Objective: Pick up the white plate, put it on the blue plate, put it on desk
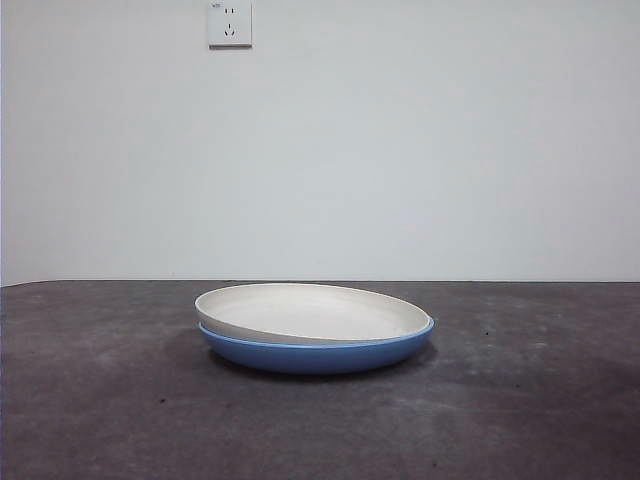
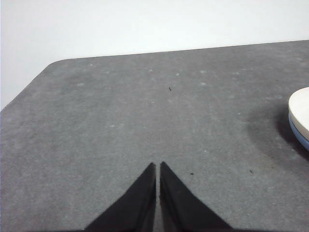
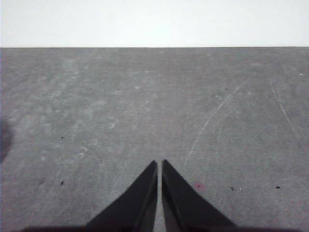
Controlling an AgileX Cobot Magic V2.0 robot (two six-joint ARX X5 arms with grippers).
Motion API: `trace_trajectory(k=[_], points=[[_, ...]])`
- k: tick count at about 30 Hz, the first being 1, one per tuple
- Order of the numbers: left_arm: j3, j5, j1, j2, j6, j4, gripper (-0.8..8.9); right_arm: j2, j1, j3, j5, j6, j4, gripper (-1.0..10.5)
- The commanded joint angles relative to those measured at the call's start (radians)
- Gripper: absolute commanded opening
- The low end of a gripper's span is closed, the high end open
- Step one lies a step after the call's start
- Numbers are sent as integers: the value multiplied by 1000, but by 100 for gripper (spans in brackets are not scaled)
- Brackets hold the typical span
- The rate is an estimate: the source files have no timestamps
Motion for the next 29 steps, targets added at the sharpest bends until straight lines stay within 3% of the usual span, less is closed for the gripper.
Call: trace_trajectory(k=[1,29], points=[[-20,3,1,-1,-5,-8,15,-2,-2,-5,0,11,1,8],[-20,3,1,-1,-5,-8,15,-2,-2,-5,1,11,13,8]])
